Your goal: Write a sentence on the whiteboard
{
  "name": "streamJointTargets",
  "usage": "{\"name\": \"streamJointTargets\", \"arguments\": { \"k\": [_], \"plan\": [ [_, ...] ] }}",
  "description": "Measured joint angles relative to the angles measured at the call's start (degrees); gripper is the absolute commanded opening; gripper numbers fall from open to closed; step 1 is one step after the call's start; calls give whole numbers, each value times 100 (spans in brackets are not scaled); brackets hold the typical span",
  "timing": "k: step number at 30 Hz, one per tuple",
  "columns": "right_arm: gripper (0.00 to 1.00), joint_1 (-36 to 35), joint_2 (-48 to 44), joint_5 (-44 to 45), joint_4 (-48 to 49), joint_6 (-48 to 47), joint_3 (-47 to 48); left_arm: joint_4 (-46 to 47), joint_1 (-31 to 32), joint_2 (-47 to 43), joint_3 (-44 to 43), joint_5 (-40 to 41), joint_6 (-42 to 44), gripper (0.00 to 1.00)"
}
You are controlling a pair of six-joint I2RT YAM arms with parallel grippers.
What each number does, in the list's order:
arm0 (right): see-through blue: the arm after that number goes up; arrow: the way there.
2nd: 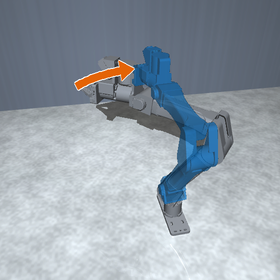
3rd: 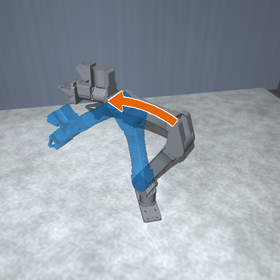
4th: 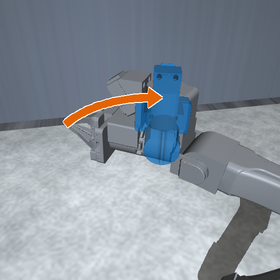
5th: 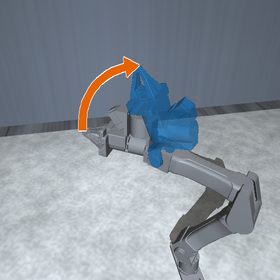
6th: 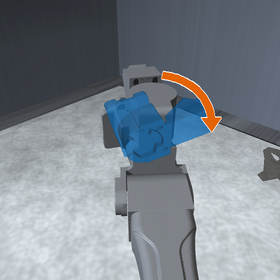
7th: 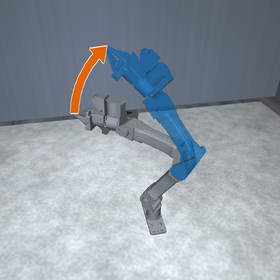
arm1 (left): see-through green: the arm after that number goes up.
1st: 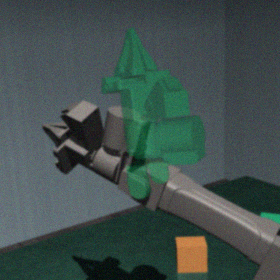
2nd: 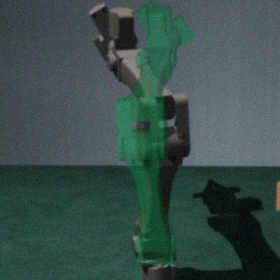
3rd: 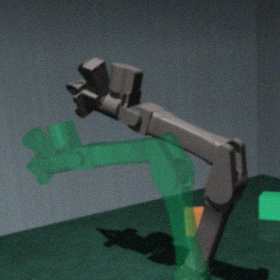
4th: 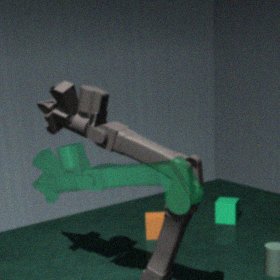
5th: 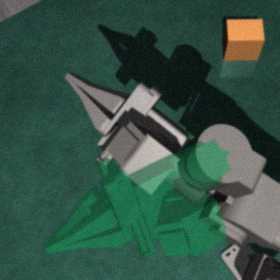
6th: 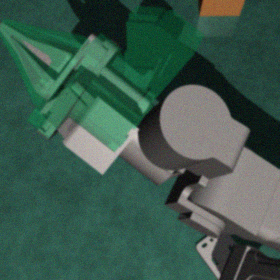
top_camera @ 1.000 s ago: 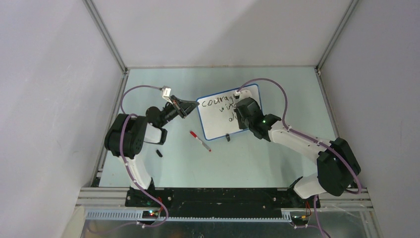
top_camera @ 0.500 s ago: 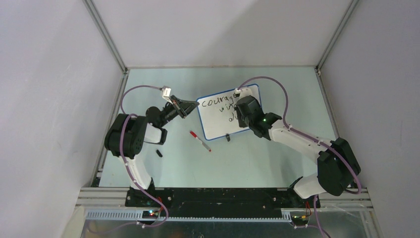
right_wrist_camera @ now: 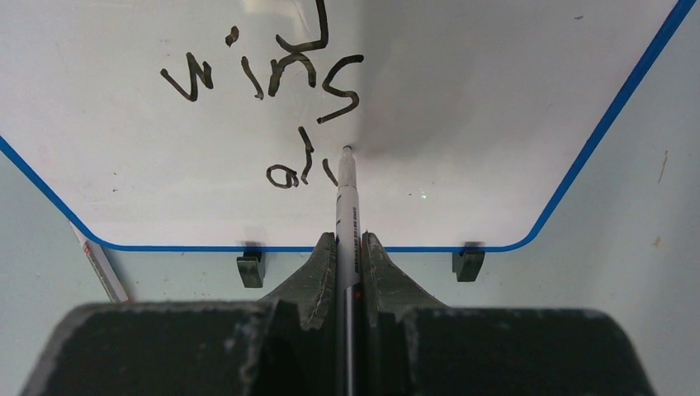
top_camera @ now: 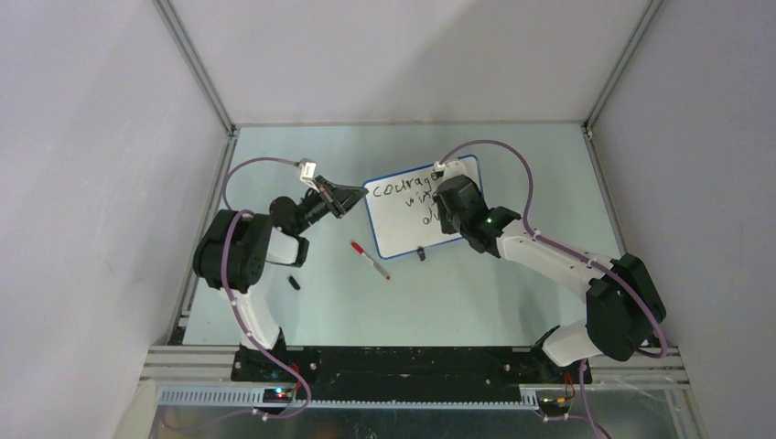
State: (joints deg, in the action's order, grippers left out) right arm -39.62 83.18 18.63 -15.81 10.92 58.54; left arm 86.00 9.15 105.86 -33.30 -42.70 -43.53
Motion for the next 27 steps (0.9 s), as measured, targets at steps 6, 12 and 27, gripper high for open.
{"name": "streamJointTargets", "arguments": {
  "k": [6,12,27],
  "plan": [
    [0,-2,0,0,-20,7,-13,0,0,0,0,0,0,0],
    [0,-39,-9,44,-48,35,-142,0,0,0,0,2,0,0],
    [0,-68,-50,68,-74,87,-247,0,0,0,0,2,0,0]
  ]
}}
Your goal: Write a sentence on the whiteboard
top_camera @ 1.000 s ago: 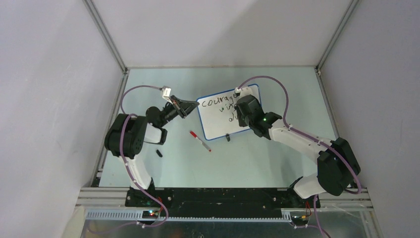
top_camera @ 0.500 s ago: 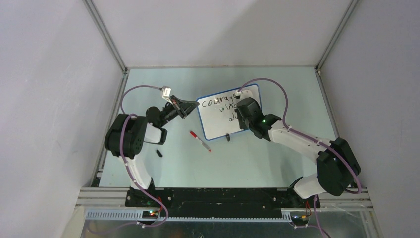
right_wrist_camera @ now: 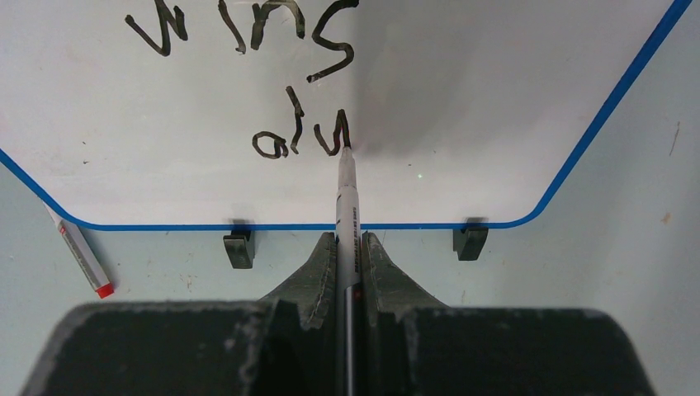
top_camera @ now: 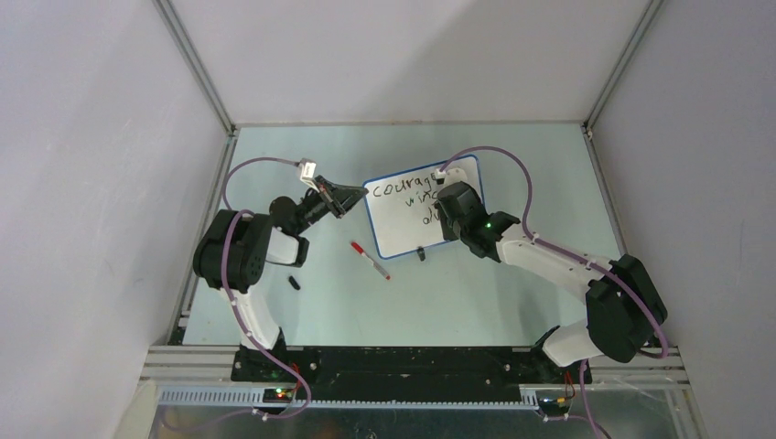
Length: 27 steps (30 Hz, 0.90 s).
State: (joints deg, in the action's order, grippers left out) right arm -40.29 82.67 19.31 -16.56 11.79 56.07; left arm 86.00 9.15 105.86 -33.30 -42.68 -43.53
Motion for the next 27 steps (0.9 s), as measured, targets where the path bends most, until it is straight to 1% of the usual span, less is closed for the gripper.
{"name": "streamJointTargets", "arguments": {
  "k": [27],
  "plan": [
    [0,142,4,-31,-31,-31,170,0,-2,0,0,0,0,0]
  ]
}}
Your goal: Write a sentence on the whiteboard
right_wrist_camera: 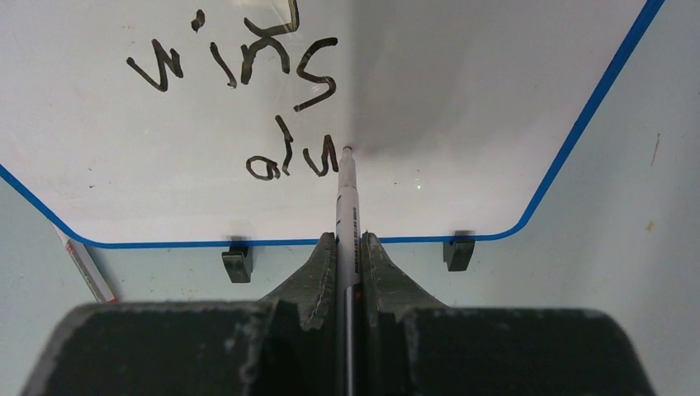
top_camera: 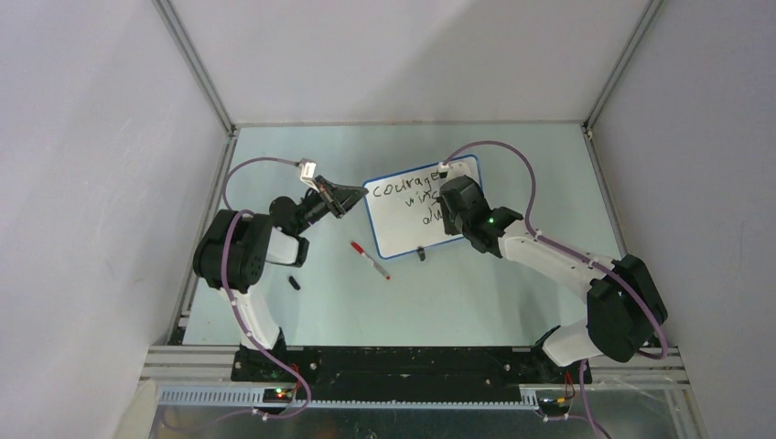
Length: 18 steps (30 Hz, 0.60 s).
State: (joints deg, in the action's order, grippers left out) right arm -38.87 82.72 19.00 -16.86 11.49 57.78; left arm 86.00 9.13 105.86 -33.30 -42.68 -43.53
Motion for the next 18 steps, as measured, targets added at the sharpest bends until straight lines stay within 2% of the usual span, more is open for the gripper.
{"name": "streamJointTargets", "arguments": {
  "k": [18],
  "plan": [
    [0,37,7,-4,-2,-37,87,0,0,0,0,-2,0,0]
  ]
}}
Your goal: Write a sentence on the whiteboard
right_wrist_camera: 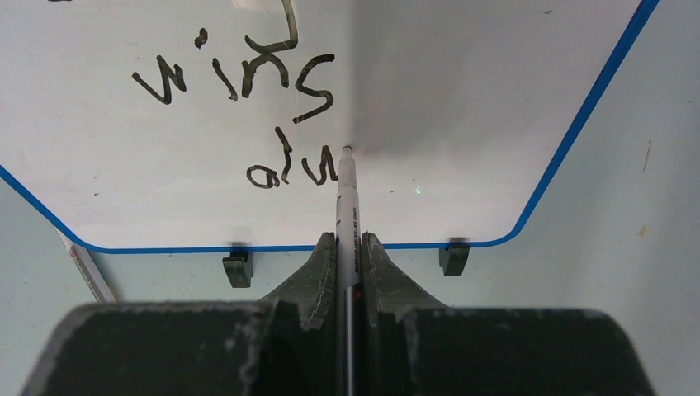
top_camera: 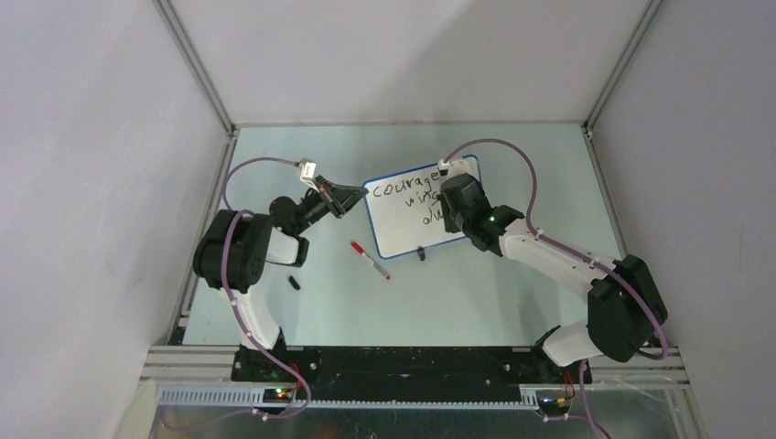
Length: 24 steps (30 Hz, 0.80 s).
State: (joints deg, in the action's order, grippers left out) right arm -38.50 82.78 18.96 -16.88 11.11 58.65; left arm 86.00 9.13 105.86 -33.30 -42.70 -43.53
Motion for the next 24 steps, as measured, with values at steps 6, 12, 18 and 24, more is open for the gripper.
{"name": "streamJointTargets", "arguments": {
  "k": [6,12,18,24],
  "plan": [
    [0,-59,-195,9,-81,-17,0,0,0,0,0,0,0,0],
    [0,-201,-525,146,-68,-17,-61,0,-7,0,0,2,0,0],
    [0,-181,-654,216,26,7,-422,0,-15,0,0,2,0,0],
    [0,-57,-654,136,282,83,-699,0,-15,0,0,4,0,0]
  ]
}}
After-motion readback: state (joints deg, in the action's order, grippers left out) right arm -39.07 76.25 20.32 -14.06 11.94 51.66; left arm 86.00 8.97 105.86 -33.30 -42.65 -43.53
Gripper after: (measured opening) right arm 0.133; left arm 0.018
